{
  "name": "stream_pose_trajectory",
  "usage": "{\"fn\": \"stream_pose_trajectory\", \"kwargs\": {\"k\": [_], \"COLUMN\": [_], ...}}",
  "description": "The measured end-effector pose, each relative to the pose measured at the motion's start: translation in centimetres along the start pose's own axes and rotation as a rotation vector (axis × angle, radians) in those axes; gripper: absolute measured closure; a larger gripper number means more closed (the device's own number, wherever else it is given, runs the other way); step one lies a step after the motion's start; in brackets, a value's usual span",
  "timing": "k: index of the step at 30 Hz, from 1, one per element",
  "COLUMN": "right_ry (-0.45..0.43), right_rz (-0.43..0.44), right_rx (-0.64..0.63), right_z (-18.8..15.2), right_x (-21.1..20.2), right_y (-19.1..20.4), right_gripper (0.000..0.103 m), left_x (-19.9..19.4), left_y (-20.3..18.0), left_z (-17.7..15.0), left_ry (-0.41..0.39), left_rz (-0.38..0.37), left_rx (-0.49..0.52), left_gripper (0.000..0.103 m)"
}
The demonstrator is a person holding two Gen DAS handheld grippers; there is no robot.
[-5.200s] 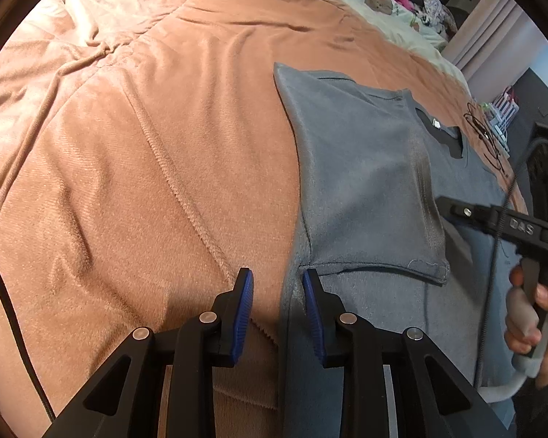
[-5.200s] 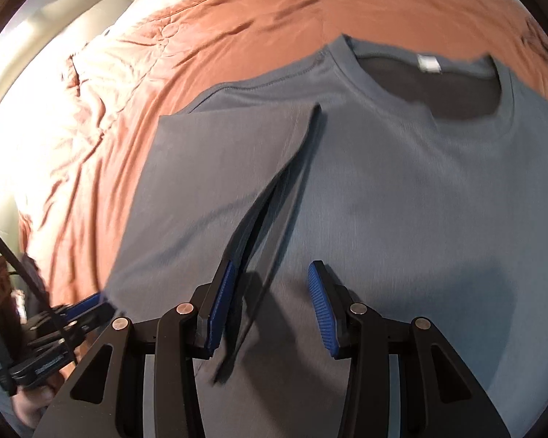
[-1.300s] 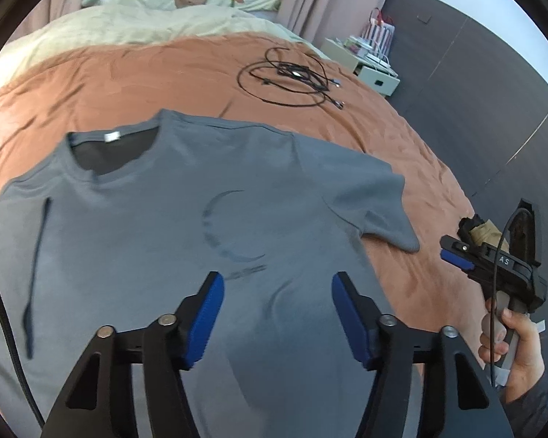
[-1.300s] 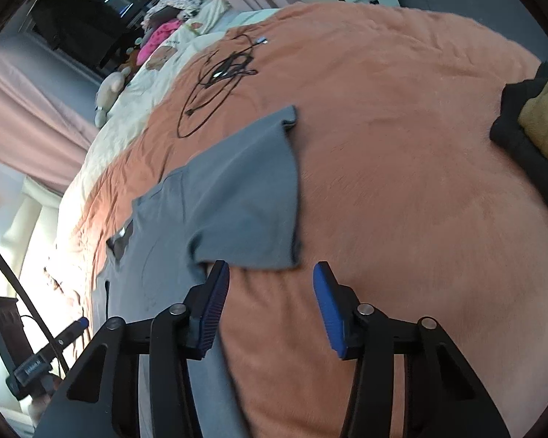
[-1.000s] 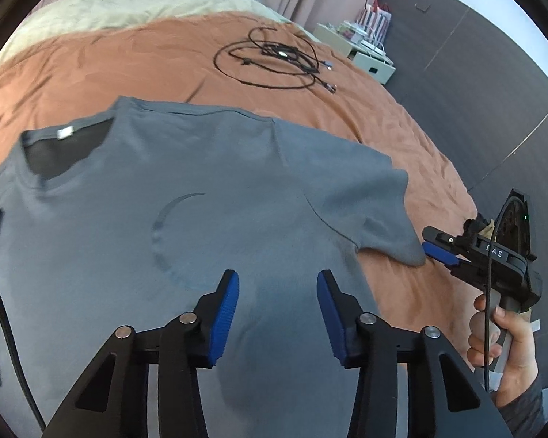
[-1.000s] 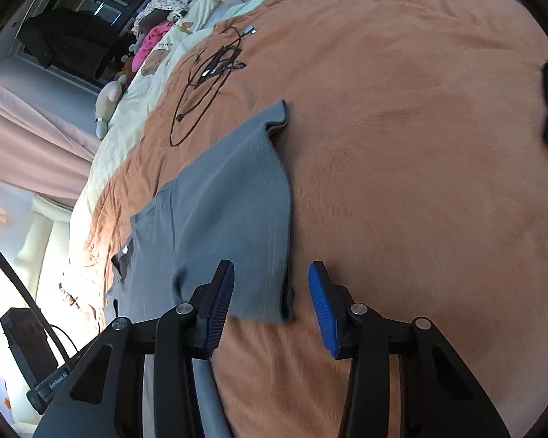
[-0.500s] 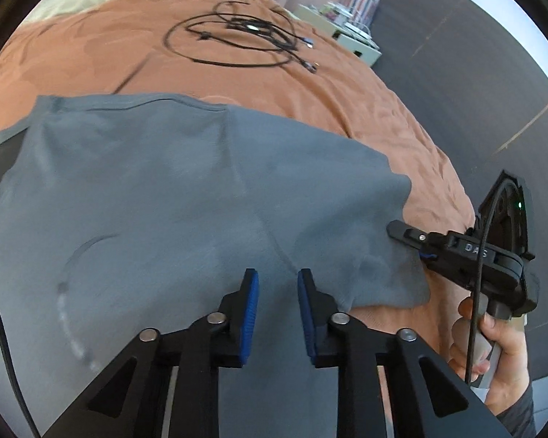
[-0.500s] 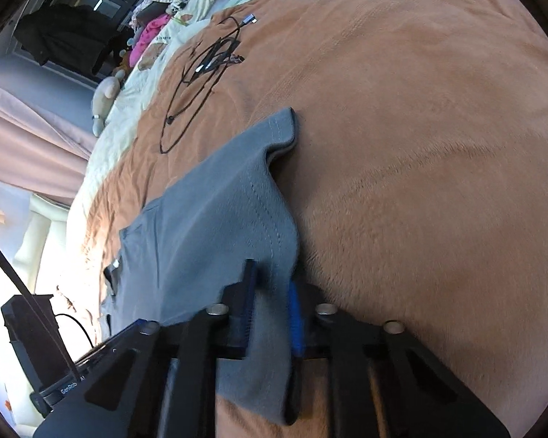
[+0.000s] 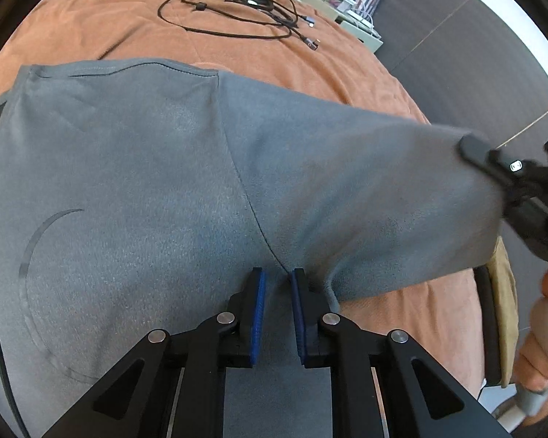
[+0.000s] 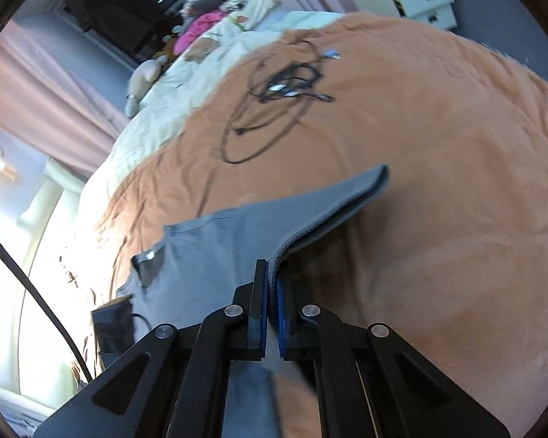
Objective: Fold small clothes
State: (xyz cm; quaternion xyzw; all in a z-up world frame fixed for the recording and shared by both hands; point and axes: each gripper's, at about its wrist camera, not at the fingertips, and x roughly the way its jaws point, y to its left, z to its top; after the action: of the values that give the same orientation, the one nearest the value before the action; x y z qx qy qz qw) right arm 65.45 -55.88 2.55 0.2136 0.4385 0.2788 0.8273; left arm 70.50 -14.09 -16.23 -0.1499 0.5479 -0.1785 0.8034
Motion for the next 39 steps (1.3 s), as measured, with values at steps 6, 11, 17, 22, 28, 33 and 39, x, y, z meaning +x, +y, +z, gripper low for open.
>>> {"fn": "stream_pose_trajectory", "kwargs": {"k": [6,11,17,22,28,33,39], "right_ry": [0.015,0.039,0.091,0.135,0.231,0.186,0.111], "right_rz": [0.024,0.046,0.067,0.080,0.086,0.114,0.070], "right_rx": [-0.081,-0.113,-0.136,-0.170,-0.143,-0.073,-0.024], "right_z": [-0.9,-1.7,-3.2,-4.9,-6.9,-7.1,-6.5], "right_x": [0.4,1.1,2.9,5.2,8.4,7.5,6.0], "right_y": [3.4,4.7,6.7,8.9,9.8,8.2,4.8], "right_gripper": [0.102,0.102,0.102,0.103,0.101,0.054,0.054], "left_x": [-2.8,-6.2,-10.1,-13.6,-16.7,-17.6,-16.5], "left_y": [0.5,2.8,5.3,7.4,9.1,9.4,8.1], "left_z": [-0.8,-1.7,-3.0,-4.2,-5.5,-6.0,-5.4], "left_ry": [-0.016,-0.052,-0.083,-0.113,-0.135,-0.139,-0.134], "left_rz": [-0.007,0.019,0.069,0.094,0.118,0.125,0.126], "left_rx": [0.014,-0.028,-0.065,-0.099,-0.118,-0.126,-0.094], "left_gripper": [0.087,0.087,0.087,0.087,0.086,0.079,0.063]}}
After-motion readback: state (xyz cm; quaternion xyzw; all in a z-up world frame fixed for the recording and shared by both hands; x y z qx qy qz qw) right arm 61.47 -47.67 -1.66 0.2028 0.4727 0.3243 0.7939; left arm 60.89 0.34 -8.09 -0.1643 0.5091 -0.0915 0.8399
